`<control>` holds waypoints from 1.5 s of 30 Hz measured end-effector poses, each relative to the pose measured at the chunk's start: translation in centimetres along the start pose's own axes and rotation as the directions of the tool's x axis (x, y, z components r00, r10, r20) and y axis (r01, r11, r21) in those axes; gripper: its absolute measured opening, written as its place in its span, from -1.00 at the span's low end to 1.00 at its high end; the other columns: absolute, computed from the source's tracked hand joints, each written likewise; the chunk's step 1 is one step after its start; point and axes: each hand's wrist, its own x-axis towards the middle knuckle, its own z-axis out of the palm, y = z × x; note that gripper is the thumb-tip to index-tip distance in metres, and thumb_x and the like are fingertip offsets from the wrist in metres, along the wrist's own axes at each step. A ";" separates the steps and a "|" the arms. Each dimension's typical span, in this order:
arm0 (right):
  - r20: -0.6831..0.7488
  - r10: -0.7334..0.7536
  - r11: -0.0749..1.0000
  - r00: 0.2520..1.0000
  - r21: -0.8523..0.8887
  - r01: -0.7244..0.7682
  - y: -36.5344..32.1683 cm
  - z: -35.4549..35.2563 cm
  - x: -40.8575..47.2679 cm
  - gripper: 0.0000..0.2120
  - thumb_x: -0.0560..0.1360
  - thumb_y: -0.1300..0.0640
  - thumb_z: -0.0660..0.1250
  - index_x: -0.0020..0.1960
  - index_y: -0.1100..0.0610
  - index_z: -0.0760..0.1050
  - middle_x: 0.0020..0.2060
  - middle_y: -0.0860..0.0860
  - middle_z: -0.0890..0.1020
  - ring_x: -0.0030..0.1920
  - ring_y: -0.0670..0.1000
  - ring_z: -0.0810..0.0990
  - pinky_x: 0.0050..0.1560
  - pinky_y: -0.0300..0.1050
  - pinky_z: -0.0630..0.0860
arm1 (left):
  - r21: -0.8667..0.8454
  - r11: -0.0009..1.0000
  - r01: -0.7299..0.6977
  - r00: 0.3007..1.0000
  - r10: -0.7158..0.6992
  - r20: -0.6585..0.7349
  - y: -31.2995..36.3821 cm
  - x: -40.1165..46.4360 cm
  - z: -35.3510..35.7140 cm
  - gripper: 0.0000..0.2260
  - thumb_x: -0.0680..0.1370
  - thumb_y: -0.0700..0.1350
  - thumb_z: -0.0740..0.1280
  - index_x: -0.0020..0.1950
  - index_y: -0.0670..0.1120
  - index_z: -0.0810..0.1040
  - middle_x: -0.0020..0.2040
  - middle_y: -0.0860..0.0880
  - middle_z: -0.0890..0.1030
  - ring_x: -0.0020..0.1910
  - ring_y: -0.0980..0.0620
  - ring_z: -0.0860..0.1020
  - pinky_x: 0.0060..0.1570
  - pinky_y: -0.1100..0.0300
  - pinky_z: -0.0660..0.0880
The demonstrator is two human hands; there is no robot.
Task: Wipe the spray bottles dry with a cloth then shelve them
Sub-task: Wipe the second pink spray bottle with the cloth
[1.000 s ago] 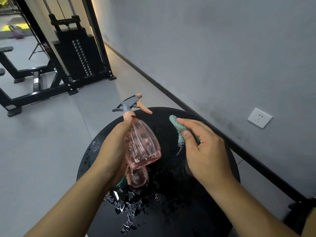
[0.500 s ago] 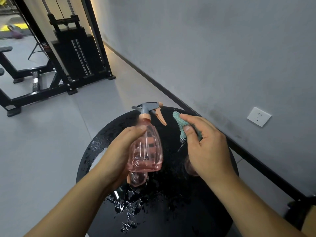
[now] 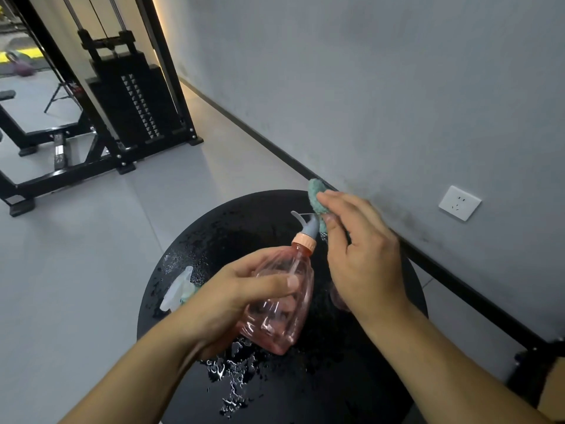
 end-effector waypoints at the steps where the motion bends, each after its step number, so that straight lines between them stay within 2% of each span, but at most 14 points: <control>1: 0.035 -0.002 1.000 0.999 -0.007 0.002 0.1 0.1 -0.1 -0.74 0.60 0.27 0.33 0.28 0.20 0.60 0.21 0.02 0.61 0.22 -0.12 0.57 0.26 -0.37 0.46 | -0.005 1.000 0.000 1.000 0.000 0.004 0.0 0.0 0.0 -0.56 0.40 -0.12 0.54 0.28 0.04 0.71 0.20 -0.25 0.70 0.08 -0.27 0.68 0.23 -0.30 0.58; 4: 0.156 0.030 0.999 0.987 -0.037 -0.024 0.2 0.3 -0.4 -0.72 0.62 0.24 0.30 0.31 0.13 0.58 0.29 -0.02 0.58 0.30 -0.10 0.54 0.31 -0.26 0.47 | -0.023 1.000 -0.001 1.000 0.001 0.002 0.0 0.0 -0.1 -0.56 0.43 -0.12 0.53 0.31 -0.01 0.69 0.17 -0.24 0.70 0.07 -0.29 0.65 0.21 -0.30 0.55; 8: 0.374 0.126 0.991 0.919 -0.091 -0.099 -0.1 -0.1 -0.1 -0.63 0.65 0.18 0.24 0.43 0.02 0.48 0.42 -0.12 0.47 0.41 -0.19 0.40 0.39 -0.38 0.31 | -0.050 0.999 0.010 1.000 -0.010 0.001 -0.1 0.0 -0.3 -0.58 0.45 -0.13 0.52 0.32 -0.04 0.68 0.12 -0.26 0.69 0.02 -0.27 0.66 0.05 -0.13 0.62; 10: 0.408 0.140 0.988 0.902 -0.114 -0.102 -0.2 -0.3 0.0 -0.60 0.64 0.18 0.24 0.47 0.00 0.44 0.43 -0.14 0.46 0.42 -0.22 0.37 0.40 -0.38 0.28 | -0.051 0.999 0.011 1.000 -0.012 -0.008 -0.1 0.0 -0.4 -0.59 0.44 -0.13 0.52 0.30 -0.03 0.69 0.12 -0.25 0.71 -0.01 -0.23 0.68 -0.03 -0.06 0.65; 15: 0.460 0.055 0.995 0.886 -0.095 -0.012 -0.7 0.3 -1.0 -0.56 0.60 0.28 0.28 0.43 -0.01 0.48 0.39 -0.14 0.51 0.41 -0.22 0.40 0.45 -0.24 0.33 | -0.059 0.998 0.020 0.999 -0.022 -0.028 -0.2 0.0 -0.2 -0.59 0.45 -0.11 0.52 0.30 0.00 0.70 0.22 -0.32 0.68 0.03 -0.28 0.66 0.03 -0.12 0.61; 18: 0.417 0.063 0.991 0.907 -0.131 -0.009 0.1 0.1 -0.7 -0.52 0.55 0.35 0.32 0.42 0.04 0.50 0.37 -0.09 0.53 0.40 -0.17 0.45 0.43 -0.17 0.38 | -0.053 0.998 0.019 1.000 -0.020 -0.023 0.0 0.1 -0.3 -0.59 0.44 -0.12 0.52 0.30 0.00 0.70 0.14 -0.27 0.70 -0.01 -0.25 0.65 0.01 -0.10 0.62; 21: 0.366 0.109 0.987 0.924 -0.152 -0.057 0.3 -0.1 -0.5 -0.49 0.52 0.41 0.32 0.41 0.07 0.51 0.37 -0.06 0.54 0.39 -0.14 0.46 0.42 -0.13 0.41 | -0.032 0.999 0.015 0.999 -0.016 -0.034 -0.1 0.1 -0.4 -0.59 0.43 -0.13 0.53 0.29 0.00 0.70 0.11 -0.26 0.70 0.00 -0.28 0.64 0.05 -0.17 0.59; 25: 0.478 0.055 0.993 0.877 -0.118 0.002 -0.5 0.3 -1.3 -0.49 0.57 0.35 0.30 0.46 -0.01 0.45 0.42 -0.14 0.47 0.44 -0.22 0.36 0.47 -0.17 0.33 | -0.011 1.000 0.019 0.999 -0.019 -0.042 -0.2 -0.1 -0.5 -0.58 0.42 -0.13 0.53 0.29 0.02 0.70 0.21 -0.33 0.68 0.02 -0.30 0.66 0.07 -0.20 0.61; 30: 0.379 0.111 0.987 0.919 -0.151 -0.058 0.4 0.1 -0.8 -0.47 0.53 0.39 0.33 0.44 0.03 0.48 0.39 -0.10 0.51 0.42 -0.19 0.41 0.42 -0.14 0.41 | -0.011 1.000 -0.001 0.998 0.001 -0.056 0.1 -0.1 -0.8 -0.58 0.40 -0.13 0.53 0.27 0.03 0.72 0.13 -0.28 0.71 -0.02 -0.25 0.66 -0.02 -0.10 0.63; 34: 0.453 0.037 0.994 0.891 -0.106 0.012 -0.5 0.6 -1.5 -0.49 0.58 0.34 0.29 0.47 0.00 0.43 0.43 -0.14 0.47 0.45 -0.22 0.35 0.47 -0.17 0.33 | 0.006 1.000 -0.022 0.998 0.022 -0.056 -0.1 0.1 -0.9 -0.57 0.42 -0.14 0.52 0.30 0.04 0.70 0.18 -0.26 0.71 0.04 -0.29 0.71 0.01 -0.13 0.67; 37: 0.415 0.041 0.992 0.909 -0.129 0.014 0.1 0.5 -1.0 -0.47 0.56 0.37 0.31 0.46 0.02 0.44 0.42 -0.12 0.48 0.44 -0.21 0.37 0.46 -0.19 0.33 | 0.020 0.999 -0.029 0.998 0.030 -0.063 -0.1 0.2 -0.9 -0.56 0.42 -0.13 0.53 0.31 0.05 0.69 0.20 -0.23 0.72 0.09 -0.31 0.70 0.10 -0.23 0.63; 40: 0.360 0.071 0.987 0.930 -0.161 -0.013 0.5 0.3 -0.8 -0.45 0.53 0.40 0.33 0.46 0.06 0.44 0.42 -0.07 0.48 0.45 -0.17 0.37 0.45 -0.19 0.35 | -0.006 0.999 -0.032 0.997 0.031 -0.073 0.1 0.2 -0.8 -0.56 0.40 -0.14 0.54 0.28 0.05 0.71 0.15 -0.22 0.73 0.01 -0.23 0.70 0.05 -0.19 0.63; 45: 0.435 -0.016 0.984 0.900 -0.153 0.092 0.1 0.8 -1.6 -0.43 0.54 0.40 0.31 0.50 0.08 0.39 0.45 -0.06 0.44 0.49 -0.15 0.33 0.48 -0.20 0.26 | -0.004 1.000 -0.029 0.999 0.029 -0.035 -0.1 0.1 -0.8 -0.56 0.43 -0.13 0.51 0.32 0.03 0.69 0.19 -0.23 0.72 0.04 -0.23 0.71 0.01 -0.13 0.65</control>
